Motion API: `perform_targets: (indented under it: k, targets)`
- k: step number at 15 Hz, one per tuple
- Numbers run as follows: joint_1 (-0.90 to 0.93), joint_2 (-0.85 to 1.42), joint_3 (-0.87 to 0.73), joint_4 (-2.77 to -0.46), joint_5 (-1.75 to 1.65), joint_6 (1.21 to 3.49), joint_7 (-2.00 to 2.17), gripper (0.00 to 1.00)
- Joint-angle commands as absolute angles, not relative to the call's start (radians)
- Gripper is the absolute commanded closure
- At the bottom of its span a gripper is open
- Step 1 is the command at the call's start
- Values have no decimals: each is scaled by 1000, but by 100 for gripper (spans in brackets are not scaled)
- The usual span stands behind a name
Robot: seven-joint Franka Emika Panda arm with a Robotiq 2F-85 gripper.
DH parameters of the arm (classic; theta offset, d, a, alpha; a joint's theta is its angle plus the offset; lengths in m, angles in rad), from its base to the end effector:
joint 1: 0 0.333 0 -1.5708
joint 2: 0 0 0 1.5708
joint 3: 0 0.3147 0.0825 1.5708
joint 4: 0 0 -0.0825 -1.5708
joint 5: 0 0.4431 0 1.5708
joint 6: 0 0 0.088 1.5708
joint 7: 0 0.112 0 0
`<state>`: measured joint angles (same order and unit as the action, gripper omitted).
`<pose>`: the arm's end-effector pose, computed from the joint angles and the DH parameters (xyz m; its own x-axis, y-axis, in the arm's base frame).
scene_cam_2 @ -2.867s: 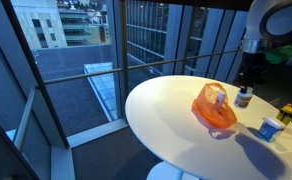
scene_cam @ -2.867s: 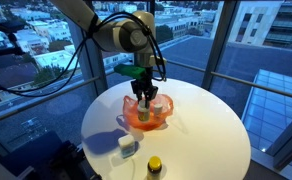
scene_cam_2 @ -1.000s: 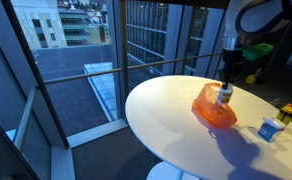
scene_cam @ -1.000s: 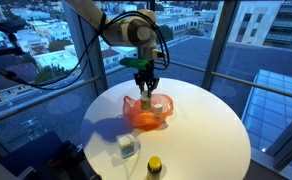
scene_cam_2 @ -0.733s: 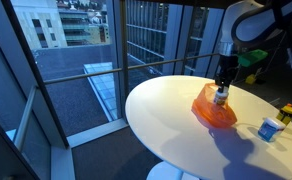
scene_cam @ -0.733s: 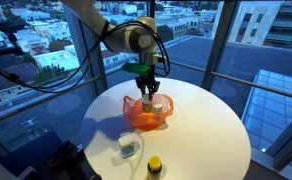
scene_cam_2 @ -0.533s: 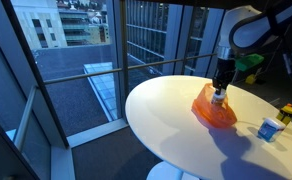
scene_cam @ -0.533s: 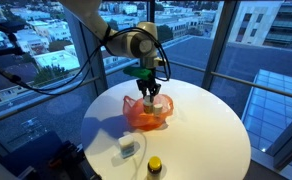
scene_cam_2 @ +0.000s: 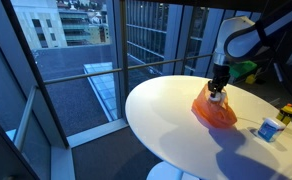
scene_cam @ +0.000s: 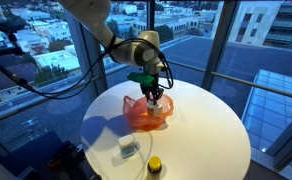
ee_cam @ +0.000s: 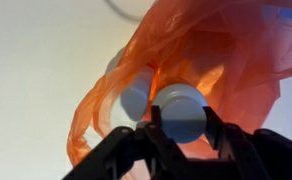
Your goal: Put the white bottle in the plastic
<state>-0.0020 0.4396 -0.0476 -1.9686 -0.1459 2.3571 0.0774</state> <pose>0.6479 -0.0345 0.1928 0.9986 -0.0199 -0.0485 -0.0139 -0.9925 0.1215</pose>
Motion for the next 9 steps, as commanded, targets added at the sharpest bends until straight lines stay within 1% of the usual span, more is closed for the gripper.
perform_targets:
  k: [1, 9]
  targets:
    - [-12, 469, -44, -1935, -114, 2379, 66, 81]
    - [-9, 491, -51, -1933, -93, 2384, 72, 81]
